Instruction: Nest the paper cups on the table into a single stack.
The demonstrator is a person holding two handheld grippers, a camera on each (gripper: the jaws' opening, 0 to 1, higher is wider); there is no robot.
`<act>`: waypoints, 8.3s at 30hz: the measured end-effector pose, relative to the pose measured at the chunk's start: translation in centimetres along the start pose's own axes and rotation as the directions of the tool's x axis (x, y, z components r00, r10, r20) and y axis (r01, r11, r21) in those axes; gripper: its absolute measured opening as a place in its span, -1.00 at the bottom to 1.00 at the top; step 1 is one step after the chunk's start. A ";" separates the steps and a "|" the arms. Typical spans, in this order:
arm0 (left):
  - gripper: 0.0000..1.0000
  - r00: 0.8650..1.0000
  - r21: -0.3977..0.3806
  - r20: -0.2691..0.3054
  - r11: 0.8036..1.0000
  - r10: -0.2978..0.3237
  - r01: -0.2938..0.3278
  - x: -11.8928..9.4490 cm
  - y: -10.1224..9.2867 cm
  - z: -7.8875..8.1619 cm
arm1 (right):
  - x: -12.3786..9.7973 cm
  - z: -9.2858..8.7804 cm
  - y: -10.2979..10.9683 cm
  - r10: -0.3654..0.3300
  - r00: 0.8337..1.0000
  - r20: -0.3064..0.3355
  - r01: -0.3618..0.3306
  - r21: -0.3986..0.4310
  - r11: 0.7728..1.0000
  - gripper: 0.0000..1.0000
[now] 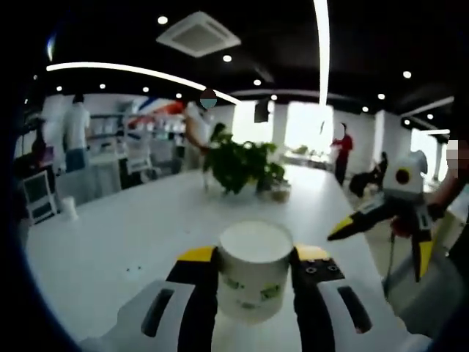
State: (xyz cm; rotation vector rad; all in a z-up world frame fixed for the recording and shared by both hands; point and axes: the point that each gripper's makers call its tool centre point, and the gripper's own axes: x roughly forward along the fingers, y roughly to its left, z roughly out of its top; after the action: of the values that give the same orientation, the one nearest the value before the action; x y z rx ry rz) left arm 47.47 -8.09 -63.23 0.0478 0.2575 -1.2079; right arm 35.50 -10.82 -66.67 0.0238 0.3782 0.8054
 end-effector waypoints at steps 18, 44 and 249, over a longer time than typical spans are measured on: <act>-0.25 0.997 -0.002 0.020 0.997 -0.074 0.074 -1.4 -4.5 3.1 | 1.2 1.4 1.4 0.059 0.998 0.024 -0.059 -0.009 0.998 0.69; -0.24 0.990 -0.032 0.053 0.990 -0.132 0.134 -0.4 -6.7 4.1 | 1.7 2.6 1.8 0.156 0.983 0.093 -0.158 0.016 0.987 0.45; 0.94 0.980 0.116 -0.125 0.978 -0.156 0.170 -9.7 -11.6 -5.5 | -2.5 -4.6 10.1 0.189 0.558 -0.808 -0.754 -0.399 0.522 -1.00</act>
State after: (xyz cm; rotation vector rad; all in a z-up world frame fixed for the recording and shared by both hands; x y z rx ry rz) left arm 32.62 -2.40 -65.26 0.2110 0.2900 -1.3866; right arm 25.27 -6.14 -68.49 -1.0201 0.7589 1.5520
